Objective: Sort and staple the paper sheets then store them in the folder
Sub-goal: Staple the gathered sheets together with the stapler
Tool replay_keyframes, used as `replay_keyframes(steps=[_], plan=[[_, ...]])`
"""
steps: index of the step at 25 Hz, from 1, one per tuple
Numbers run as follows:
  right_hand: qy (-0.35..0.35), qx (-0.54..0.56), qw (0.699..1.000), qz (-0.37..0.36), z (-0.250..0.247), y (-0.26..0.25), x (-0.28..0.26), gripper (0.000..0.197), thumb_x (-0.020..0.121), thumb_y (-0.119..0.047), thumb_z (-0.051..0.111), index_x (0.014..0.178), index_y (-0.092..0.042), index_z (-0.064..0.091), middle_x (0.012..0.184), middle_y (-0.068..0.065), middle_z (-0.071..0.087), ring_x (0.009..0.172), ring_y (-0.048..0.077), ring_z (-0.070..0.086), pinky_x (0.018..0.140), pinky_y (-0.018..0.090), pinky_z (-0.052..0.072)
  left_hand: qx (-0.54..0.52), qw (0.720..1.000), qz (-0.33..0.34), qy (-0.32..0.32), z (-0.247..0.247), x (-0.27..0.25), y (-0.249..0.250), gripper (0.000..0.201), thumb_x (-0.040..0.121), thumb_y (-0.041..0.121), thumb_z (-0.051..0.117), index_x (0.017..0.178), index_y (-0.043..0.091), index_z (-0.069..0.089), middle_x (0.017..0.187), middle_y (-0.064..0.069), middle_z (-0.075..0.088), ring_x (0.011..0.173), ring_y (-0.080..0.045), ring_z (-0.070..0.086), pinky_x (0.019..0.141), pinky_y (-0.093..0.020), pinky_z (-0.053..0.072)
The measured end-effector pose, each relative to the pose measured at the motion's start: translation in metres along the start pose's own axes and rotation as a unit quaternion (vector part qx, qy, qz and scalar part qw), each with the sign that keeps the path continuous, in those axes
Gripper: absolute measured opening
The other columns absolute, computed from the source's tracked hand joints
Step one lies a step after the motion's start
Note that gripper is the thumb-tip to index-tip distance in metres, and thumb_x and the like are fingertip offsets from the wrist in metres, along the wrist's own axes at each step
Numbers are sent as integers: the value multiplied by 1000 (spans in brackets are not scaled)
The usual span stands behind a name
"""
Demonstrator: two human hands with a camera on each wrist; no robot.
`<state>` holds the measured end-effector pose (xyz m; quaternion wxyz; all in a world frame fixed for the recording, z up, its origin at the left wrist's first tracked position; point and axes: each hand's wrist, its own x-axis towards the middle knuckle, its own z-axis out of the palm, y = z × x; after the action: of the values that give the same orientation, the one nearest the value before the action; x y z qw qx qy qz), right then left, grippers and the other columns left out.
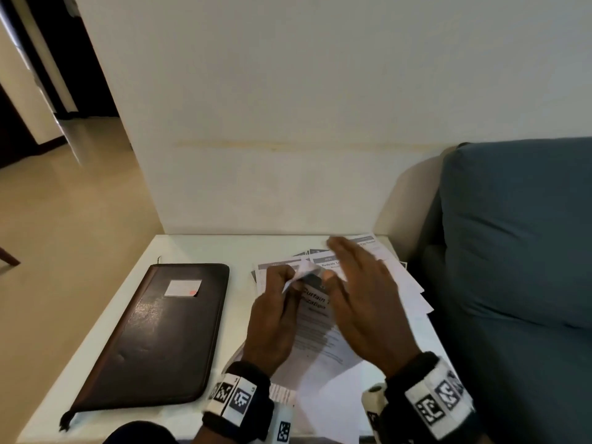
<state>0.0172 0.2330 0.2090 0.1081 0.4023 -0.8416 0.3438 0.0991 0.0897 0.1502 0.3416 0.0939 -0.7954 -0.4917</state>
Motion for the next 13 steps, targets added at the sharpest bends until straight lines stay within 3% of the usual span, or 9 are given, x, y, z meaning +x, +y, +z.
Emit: replay_keyframes(steps=[2,4,6,8,10,13], plan=[[-70,-81,994,-16,17,-11,1,55,104,-49,13,155,-33,28,160,-15,30,148,3,24,123,55,18,-10,1000,2,-11,3,-3,3,6,108,37,41,111,36,47,97,15,67,79,-10,69,64,-24,53],[-74,-64,995,-18,22,-7,-2,54,105,-49,11,154,-35,29,155,-15,38,143,3,32,121,53,25,-11,1000,-3,-21,2,-6,8,10,108,40,40,114,38,48,101,14,67,84,-12,70,70,-30,56],[-55,7,998,-33,18,-3,-6,44,108,-44,23,148,-35,39,144,-15,51,131,2,46,113,41,40,-3,999,7,-32,-4,-11,12,14,106,39,40,118,36,47,108,19,65,91,-12,70,75,-25,57],[-41,120,992,-15,13,-3,-10,30,109,-39,37,135,-33,51,126,-17,61,116,1,57,100,33,50,4,999,9,-48,-9,-15,13,15,109,33,41,120,43,44,111,20,64,93,-11,70,74,-21,56],[-51,163,985,5,10,-4,-11,18,107,-38,46,122,-33,55,111,-18,63,104,2,61,90,33,53,9,998,7,-60,-13,-18,13,21,111,27,41,121,45,42,109,16,66,91,-13,71,71,-20,56],[-36,193,980,18,11,-4,-16,5,105,-35,51,111,-33,52,101,-15,66,96,4,65,83,36,56,-3,997,-7,-73,-14,-23,18,17,110,31,42,127,35,42,110,17,68,93,-10,72,73,-20,56]])
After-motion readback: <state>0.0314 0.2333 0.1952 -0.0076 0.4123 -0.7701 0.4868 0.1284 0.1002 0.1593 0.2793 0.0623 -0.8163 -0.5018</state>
